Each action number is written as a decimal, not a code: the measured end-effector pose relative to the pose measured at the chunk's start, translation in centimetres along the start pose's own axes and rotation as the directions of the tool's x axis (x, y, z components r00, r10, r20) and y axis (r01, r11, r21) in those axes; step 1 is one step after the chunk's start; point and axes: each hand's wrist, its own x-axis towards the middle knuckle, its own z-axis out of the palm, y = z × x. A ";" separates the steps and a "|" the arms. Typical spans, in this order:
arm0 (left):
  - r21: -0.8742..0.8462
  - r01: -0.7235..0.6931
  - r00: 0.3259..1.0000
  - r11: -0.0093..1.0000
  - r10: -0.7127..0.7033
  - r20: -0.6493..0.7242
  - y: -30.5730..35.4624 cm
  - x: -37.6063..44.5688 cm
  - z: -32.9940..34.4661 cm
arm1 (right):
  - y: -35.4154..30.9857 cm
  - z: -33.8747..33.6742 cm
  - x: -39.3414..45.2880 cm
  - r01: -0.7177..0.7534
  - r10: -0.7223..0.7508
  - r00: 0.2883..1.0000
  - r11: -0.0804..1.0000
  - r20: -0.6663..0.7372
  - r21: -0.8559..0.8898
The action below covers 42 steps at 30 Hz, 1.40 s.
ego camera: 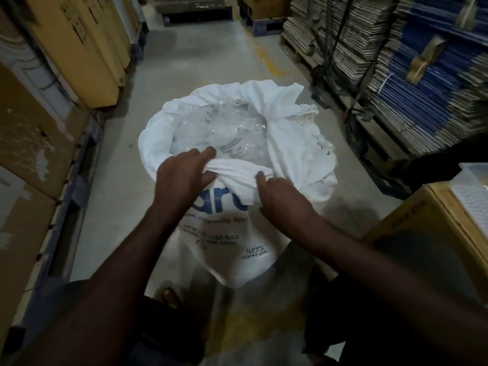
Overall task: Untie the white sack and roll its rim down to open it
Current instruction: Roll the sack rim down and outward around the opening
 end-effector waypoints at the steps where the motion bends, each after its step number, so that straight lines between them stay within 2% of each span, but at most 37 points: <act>1: -0.008 0.053 0.999 0.999 -0.053 -0.011 -1.1 -0.1 -0.5 | -1.0 -0.2 0.6 0.056 -0.057 0.996 0.998 -0.069 -0.030; 4: -0.006 0.091 0.994 0.996 -0.090 0.055 -3.9 -0.2 -1.6 | -2.8 -1.1 1.9 0.173 -0.184 0.962 0.982 -0.200 -0.072; 7: -0.002 -0.034 0.976 0.999 0.033 0.215 -4.7 -0.4 -1.7 | -1.7 -1.9 2.9 0.279 -0.307 0.872 0.952 -0.381 -0.129; 9: -0.049 -0.107 0.940 0.993 0.117 0.320 -3.4 -1.0 -1.6 | 0.1 -3.2 3.7 0.290 -0.329 0.803 0.944 -0.498 -0.158; 11: -0.130 -0.136 0.930 0.982 0.172 0.325 -1.5 -1.4 -1.2 | 1.7 -4.4 4.1 0.253 -0.312 0.762 0.950 -0.568 -0.183; 14: -0.180 -0.134 0.962 0.975 0.171 0.211 1.3 -0.8 -1.1 | 1.8 -5.0 3.5 0.212 -0.254 0.757 0.967 -0.602 -0.142; 18: -0.065 -0.078 0.997 0.995 0.076 -0.033 3.5 0.0 -0.7 | 0.1 -5.1 1.3 0.222 -0.221 0.805 0.973 -0.550 -0.065; 19: -0.038 -0.077 0.995 0.996 0.074 -0.073 3.6 0.2 -0.6 | -0.4 -4.9 0.6 0.214 -0.208 0.848 0.976 -0.488 -0.044; 21: -0.056 -0.077 0.991 0.995 0.071 -0.113 3.5 0.3 -0.2 | -1.0 -3.9 -1.1 0.190 -0.182 0.945 0.982 -0.271 0.002; 22: -0.061 -0.077 0.991 0.995 0.069 -0.112 3.3 0.2 0.0 | -1.2 -3.2 -1.8 0.187 -0.179 0.969 0.982 -0.171 0.031; 24: -0.041 -0.070 0.994 0.997 0.066 -0.085 2.8 -0.2 0.9 | -1.1 -2.2 -2.7 0.209 -0.199 0.975 0.972 -0.094 0.109; 27: 0.028 -0.074 0.996 0.997 0.075 -0.037 2.7 -0.4 2.2 | 0.3 -2.7 -1.6 0.189 -0.166 0.978 0.964 -0.129 0.187; 29: 0.011 -0.106 0.994 0.994 0.106 0.013 3.0 -0.5 2.0 | 1.2 -2.9 -0.5 0.210 -0.197 0.971 0.973 -0.138 0.093; 31: -0.019 -0.142 0.982 0.990 0.144 0.120 3.0 -0.9 1.5 | 1.9 -2.8 0.3 0.265 -0.263 0.949 0.964 -0.173 -0.014; 33: -0.113 -0.139 0.950 0.984 0.165 0.264 2.8 -1.8 1.3 | 2.3 -3.3 0.8 0.232 -0.229 0.939 0.972 -0.255 -0.018; 35: -0.300 -0.059 0.922 0.952 0.167 0.349 3.1 -2.1 0.7 | 2.6 -4.0 1.2 0.159 -0.149 0.935 0.987 -0.321 0.005; 38: -0.442 0.032 0.948 0.896 0.113 0.296 3.8 -1.5 0.3 | 1.9 -4.0 1.5 0.148 -0.131 0.925 0.989 -0.357 0.021; 42: -0.372 0.047 0.959 0.927 0.062 0.276 3.9 -1.4 0.7 | 1.3 -3.4 1.1 0.217 -0.181 0.940 0.971 -0.291 0.098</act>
